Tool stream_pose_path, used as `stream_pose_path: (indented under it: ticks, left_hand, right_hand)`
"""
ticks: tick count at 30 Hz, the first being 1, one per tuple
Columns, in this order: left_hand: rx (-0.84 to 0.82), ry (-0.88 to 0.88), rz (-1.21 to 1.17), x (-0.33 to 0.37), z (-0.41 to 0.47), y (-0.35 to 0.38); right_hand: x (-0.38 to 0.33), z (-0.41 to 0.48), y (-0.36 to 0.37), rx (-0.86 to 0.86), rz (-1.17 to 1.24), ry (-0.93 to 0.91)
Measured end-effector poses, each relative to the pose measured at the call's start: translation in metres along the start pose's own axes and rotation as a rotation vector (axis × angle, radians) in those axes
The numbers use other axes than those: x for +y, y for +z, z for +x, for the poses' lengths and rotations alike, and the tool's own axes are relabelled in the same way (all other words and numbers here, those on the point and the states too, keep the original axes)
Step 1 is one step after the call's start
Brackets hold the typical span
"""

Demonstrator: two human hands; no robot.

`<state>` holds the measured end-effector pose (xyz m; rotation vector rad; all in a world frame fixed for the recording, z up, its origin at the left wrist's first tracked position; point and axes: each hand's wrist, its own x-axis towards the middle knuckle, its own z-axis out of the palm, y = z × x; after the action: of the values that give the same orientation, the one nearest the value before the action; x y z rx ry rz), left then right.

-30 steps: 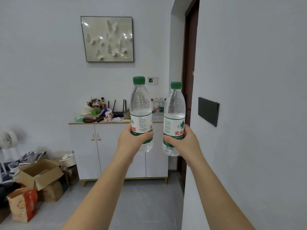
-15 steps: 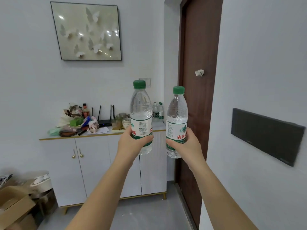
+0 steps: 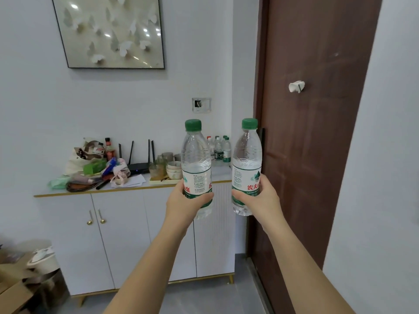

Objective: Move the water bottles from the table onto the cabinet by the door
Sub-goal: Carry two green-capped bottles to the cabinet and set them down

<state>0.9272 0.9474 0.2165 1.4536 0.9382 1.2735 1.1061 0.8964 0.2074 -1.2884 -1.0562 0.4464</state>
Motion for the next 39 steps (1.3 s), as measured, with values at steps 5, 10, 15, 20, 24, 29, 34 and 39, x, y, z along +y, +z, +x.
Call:
stream_pose_path:
  ticks: [5,10,15,20,24,29,34,39]
  left_hand:
    - [0.008,0.034,0.012,-0.026,0.078,0.020]
    - [0.001,0.051,0.039,-0.038,0.156,0.042]
    - [0.007,0.060,0.072,-0.060,0.218,0.058]
    - [0.000,0.043,0.065,-0.087,0.268,0.074]
    - [-0.009,0.026,0.038,-0.105,0.309,0.091]
    - [-0.044,0.024,0.012,-0.129,0.367,0.104]
    - [-0.082,0.029,0.030,-0.158,0.444,0.116]
    - [-0.105,0.019,0.034,-0.188,0.528,0.127]
  right_hand:
    - [0.038,0.082,0.018,0.000,0.025,-0.006]
    - [0.070,0.165,0.032,0.012,0.042,0.004]
    - [0.103,0.231,0.035,0.053,0.047,0.011]
    - [0.134,0.274,0.037,0.075,0.020,0.048]
    - [0.152,0.305,0.044,0.054,-0.040,0.045]
    - [0.182,0.355,0.065,0.046,-0.091,0.038]
    - [0.217,0.420,0.092,0.049,-0.121,0.046]
    - [0.245,0.491,0.119,0.067,-0.167,0.068]
